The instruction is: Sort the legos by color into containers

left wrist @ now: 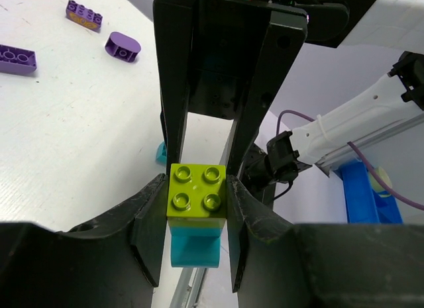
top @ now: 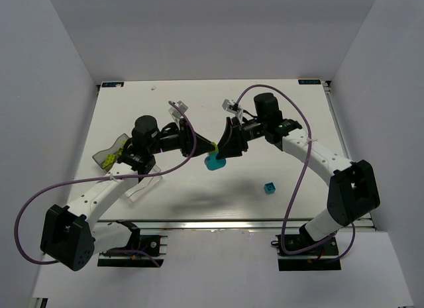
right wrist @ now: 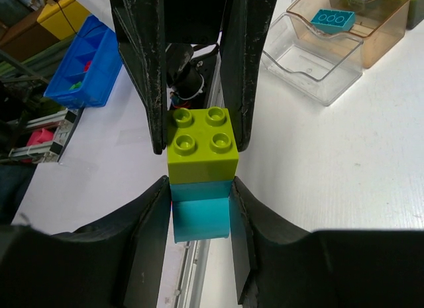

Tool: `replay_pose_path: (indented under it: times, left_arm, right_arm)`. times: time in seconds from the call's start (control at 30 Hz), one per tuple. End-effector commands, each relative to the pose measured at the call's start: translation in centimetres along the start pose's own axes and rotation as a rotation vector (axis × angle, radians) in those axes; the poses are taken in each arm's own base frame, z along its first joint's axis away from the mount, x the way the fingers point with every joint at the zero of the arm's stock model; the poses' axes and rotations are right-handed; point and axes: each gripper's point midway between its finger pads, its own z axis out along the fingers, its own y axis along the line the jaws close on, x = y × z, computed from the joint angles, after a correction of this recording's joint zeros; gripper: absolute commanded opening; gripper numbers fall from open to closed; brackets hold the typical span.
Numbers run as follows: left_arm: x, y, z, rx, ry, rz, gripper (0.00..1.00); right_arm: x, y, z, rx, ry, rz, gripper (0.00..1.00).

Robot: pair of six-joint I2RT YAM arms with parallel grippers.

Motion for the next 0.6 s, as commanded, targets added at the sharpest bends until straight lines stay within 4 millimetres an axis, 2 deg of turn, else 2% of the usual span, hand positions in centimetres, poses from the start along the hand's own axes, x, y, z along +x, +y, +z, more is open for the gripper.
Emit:
replay_pose_path:
  times: [0.0, 0.57]
  left_arm:
    - [-2.5, -0.4, -0.5, -0.037, -0.063, 0.09, 0.01]
    - [-4.3, -0.6, -1.7, -0.031, -0.148, 0.085, 0.0]
  right_arm:
    - [0.0, 1.3, 0.0, -0.032, -0.004, -0.013, 0.0]
    - [0.7, 1.5, -0.1, -0.03, 0.0, -0.011, 0.0]
